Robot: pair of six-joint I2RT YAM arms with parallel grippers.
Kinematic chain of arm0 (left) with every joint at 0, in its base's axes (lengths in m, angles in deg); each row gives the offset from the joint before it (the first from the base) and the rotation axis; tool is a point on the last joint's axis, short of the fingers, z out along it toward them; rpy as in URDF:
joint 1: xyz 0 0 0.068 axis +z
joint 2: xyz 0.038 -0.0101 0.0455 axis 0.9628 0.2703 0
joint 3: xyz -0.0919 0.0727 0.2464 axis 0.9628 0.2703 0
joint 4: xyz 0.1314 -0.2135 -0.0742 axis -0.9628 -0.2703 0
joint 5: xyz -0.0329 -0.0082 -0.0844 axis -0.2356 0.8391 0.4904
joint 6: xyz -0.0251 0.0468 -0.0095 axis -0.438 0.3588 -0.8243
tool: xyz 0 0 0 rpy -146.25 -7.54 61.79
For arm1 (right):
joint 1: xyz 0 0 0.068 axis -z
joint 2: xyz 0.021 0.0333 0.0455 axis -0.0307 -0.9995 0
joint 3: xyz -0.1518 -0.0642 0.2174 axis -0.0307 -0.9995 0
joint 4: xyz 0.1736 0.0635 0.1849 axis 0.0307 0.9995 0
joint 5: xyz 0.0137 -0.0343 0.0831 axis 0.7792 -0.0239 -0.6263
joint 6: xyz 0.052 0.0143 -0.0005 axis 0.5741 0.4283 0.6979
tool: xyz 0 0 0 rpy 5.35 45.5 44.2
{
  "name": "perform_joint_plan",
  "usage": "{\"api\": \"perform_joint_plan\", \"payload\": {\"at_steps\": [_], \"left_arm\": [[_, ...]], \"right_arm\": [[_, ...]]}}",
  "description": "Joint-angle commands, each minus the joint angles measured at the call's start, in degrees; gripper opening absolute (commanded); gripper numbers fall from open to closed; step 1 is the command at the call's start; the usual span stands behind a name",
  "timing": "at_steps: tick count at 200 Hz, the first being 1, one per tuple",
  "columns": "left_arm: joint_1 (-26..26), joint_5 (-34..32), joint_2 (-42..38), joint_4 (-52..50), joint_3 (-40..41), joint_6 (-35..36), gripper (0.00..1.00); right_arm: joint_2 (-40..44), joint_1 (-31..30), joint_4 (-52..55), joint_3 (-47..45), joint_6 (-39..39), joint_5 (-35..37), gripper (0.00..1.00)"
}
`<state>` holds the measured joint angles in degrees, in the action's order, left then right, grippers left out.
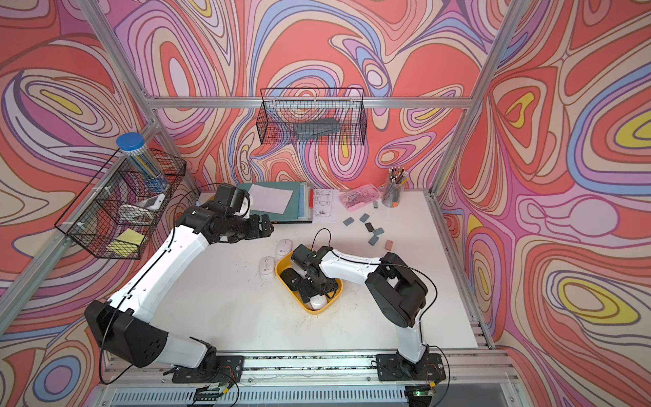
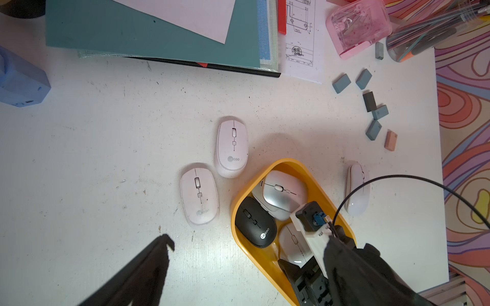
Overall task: Take out the mouse from the storage box
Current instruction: Pick up the mouse from the storage box.
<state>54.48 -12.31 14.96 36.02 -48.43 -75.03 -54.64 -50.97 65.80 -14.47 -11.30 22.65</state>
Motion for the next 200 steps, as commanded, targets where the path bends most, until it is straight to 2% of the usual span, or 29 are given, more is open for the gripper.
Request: {"api": "perform_joint_plan", "payload": {"at_steps": [1, 31, 46, 110, 134, 159, 180, 200], "left_arm": [[0.4, 0.6, -0.1, 1.0, 0.7, 0.8, 0.94], [0.3, 0.8, -0.1, 1.1, 0.8, 0.7, 0.95], [0.3, 0.8, -0.1, 1.1, 0.7, 0.7, 0.95], [0.4, 0.9, -0.3, 1.1, 0.7, 0.8, 0.94], [0.3, 1.2, -0.3, 1.1, 0.8, 0.7, 0.95], [0.3, 1.3, -0.3, 1.1, 0.8, 0.7, 0.95], [0.4, 1.4, -0.3, 1.2, 0.8, 0.7, 0.95], [0.4, 1.5, -0.3, 1.1, 0.8, 0.6, 0.95]], "right_arm": [[-3.0, -0.5, 0.1, 0.0, 1.7, 0.8, 0.76], [-2.3, -1.2, 0.9, -0.1, 3.3, 3.2, 0.51], [-0.9, -1.6, 1.3, 0.1, 4.0, 4.4, 0.45], [10.0, -2.9, 4.9, 4.2, 6.2, 7.4, 0.41], [10.5, -3.0, 8.1, 6.6, 5.9, 8.8, 0.41], [11.7, -2.8, 11.2, 7.6, 5.8, 15.1, 0.41], [13.2, 0.3, 13.9, 7.0, 5.6, 18.2, 0.41], [16.5, 6.7, 14.6, 4.0, 5.8, 19.5, 0.41]]}}
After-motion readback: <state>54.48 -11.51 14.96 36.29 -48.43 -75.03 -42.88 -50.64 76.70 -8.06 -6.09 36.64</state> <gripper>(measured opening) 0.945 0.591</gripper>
